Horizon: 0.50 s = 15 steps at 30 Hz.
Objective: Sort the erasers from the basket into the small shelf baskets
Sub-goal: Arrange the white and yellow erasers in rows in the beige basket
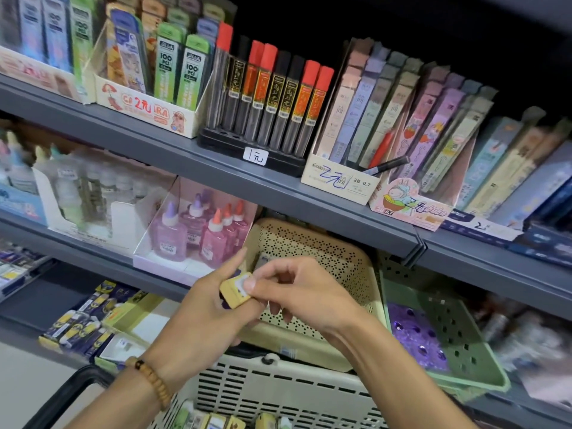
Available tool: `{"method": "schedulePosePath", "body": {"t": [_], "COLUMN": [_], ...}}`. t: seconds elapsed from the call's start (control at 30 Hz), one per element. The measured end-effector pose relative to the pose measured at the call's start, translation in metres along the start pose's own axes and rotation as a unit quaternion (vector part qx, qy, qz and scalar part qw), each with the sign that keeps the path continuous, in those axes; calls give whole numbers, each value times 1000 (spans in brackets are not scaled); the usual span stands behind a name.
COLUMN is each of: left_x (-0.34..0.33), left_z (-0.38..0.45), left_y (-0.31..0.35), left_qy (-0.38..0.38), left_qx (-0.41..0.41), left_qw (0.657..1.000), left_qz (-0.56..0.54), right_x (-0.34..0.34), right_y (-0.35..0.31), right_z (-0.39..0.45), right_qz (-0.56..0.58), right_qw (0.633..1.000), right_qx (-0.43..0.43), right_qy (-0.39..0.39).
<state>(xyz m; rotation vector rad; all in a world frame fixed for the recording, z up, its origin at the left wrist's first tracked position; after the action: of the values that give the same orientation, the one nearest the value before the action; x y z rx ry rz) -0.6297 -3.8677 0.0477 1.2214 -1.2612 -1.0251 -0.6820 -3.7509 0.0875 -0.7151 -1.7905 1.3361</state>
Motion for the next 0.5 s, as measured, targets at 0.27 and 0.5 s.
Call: {"method": "schedulePosePath", "body": {"t": [0.27,0.5], "left_x": [8,21], "left_z": [2,4], "left_y": [-5,-7], "left_qy": [22,0], "left_qx": [55,149], "left_qw": [994,923], "left_qz": [-93,-354], "right_x": [9,35], "right_y": [12,75], "right_z": [18,37], "right_qz": [221,-31], "right_qw": [975,982], "right_qx": [-25,-173], "right_qy": [10,70]}}
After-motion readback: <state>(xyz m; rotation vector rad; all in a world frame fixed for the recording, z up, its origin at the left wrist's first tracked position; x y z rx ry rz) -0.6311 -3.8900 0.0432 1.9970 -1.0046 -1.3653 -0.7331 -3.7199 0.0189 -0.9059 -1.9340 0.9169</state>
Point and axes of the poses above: each hand's wrist, its own z-axis towards the middle knuckle, its own x-axis out of the back of the hand, y = z × x, the point moved 5 cm from there along z, towards the middle knuckle, and after that the axes turned 8 degrees about z, right-handed, at the moved point
